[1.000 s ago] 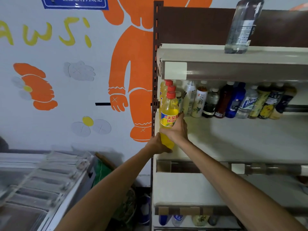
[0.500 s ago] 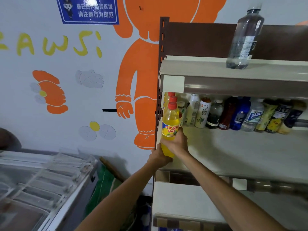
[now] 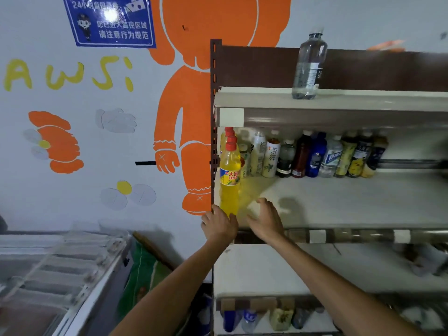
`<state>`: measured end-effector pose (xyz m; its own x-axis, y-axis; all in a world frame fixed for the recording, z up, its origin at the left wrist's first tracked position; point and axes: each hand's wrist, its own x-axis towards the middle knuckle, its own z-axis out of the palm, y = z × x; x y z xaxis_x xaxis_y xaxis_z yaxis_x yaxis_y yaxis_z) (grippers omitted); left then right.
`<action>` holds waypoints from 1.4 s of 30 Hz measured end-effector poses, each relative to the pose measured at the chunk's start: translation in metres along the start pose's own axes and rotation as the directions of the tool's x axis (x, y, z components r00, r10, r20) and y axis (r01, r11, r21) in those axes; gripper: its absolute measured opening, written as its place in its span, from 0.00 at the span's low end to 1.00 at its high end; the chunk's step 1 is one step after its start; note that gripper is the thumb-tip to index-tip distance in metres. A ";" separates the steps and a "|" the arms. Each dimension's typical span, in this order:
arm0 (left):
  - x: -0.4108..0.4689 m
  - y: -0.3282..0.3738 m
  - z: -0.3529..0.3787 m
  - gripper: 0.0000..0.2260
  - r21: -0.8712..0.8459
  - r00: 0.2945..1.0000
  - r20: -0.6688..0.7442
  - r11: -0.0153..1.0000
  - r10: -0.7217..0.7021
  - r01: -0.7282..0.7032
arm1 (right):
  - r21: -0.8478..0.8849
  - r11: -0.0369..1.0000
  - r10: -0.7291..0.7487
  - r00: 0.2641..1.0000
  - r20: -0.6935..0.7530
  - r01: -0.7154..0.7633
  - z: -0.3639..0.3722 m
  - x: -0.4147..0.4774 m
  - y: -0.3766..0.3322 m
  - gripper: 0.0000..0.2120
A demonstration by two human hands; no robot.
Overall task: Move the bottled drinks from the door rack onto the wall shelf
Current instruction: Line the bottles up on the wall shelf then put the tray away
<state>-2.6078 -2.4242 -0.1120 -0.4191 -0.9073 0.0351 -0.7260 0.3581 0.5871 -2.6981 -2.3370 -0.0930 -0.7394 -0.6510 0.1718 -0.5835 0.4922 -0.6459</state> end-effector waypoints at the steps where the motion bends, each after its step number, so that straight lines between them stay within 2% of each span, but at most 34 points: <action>1: -0.015 0.002 0.002 0.23 -0.025 0.997 -0.066 0.999 0.038 -0.040 | -0.032 0.999 -0.001 1.000 -0.018 0.000 -0.004 -0.014 0.006 0.25; 3: -0.047 0.002 0.008 0.15 -0.049 0.962 -0.194 0.978 0.190 -0.203 | -0.095 0.996 -0.009 0.999 -0.042 0.005 -0.013 -0.044 0.018 0.24; 5: -0.079 0.000 0.022 0.16 -0.036 0.909 -0.234 0.931 0.345 -0.363 | -0.136 0.991 -0.004 0.998 -0.055 -0.004 -0.020 -0.076 0.032 0.23; 6: -0.095 0.000 0.031 0.16 -0.054 0.891 -0.194 0.903 0.410 -0.427 | -0.163 0.986 0.016 0.998 -0.057 -0.025 -0.024 -0.092 0.042 0.23; 9: -0.144 0.013 0.057 0.11 -0.184 0.833 0.172 0.848 0.525 -0.496 | -0.281 0.952 0.110 0.992 -0.054 -0.121 -0.045 -0.145 0.076 0.24; 14: -0.220 0.066 0.101 0.09 -0.179 0.639 0.463 0.771 0.614 -0.611 | -0.377 0.867 0.309 0.945 -0.105 -0.325 -0.114 -0.225 0.151 0.23; 17: -0.269 0.107 0.133 0.20 -0.255 0.482 0.556 0.690 0.678 -0.677 | -0.331 0.825 0.418 0.888 -0.190 -0.459 -0.164 -0.272 0.193 0.23; 20: -0.331 0.150 0.169 0.27 -0.357 0.343 0.588 0.616 0.733 -0.702 | -0.320 0.761 0.502 0.825 -0.261 -0.564 -0.211 -0.326 0.243 0.24; 22: -0.376 0.176 0.188 0.27 -0.410 0.243 0.611 0.564 0.753 -0.717 | -0.305 0.699 0.571 0.761 -0.308 -0.647 -0.243 -0.364 0.271 0.24; 27: -0.488 0.243 0.238 0.23 -0.394 0.094 0.680 0.471 0.727 -0.790 | -0.240 0.589 0.695 0.635 -0.337 -0.772 -0.311 -0.452 0.342 0.19; 31: -0.564 0.283 0.272 0.29 -0.483 -0.085 0.726 0.418 0.682 -0.769 | -0.144 0.530 0.751 0.541 -0.379 -0.836 -0.348 -0.499 0.380 0.20; 36: -0.608 0.323 0.305 0.26 -0.491 -0.171 0.739 0.348 0.651 -0.799 | -0.086 0.426 0.812 0.423 -0.403 -0.900 -0.375 -0.521 0.421 0.23; 39: -0.616 0.343 0.327 0.26 -0.446 -0.179 0.747 0.284 0.640 -0.848 | -0.087 0.384 0.834 0.386 -0.394 -0.919 -0.383 -0.523 0.445 0.25; 42: -0.614 0.366 0.350 0.25 -0.431 -0.176 0.773 0.301 0.610 -0.851 | -0.058 0.345 0.853 0.339 -0.396 -0.937 -0.395 -0.518 0.471 0.23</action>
<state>-2.8068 -1.6593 -0.2020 -0.7902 0.5487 -0.2730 0.3735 0.7843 0.4954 -2.7222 -1.5400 -0.1925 -0.8817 0.4279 -0.1987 0.4715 0.8134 -0.3407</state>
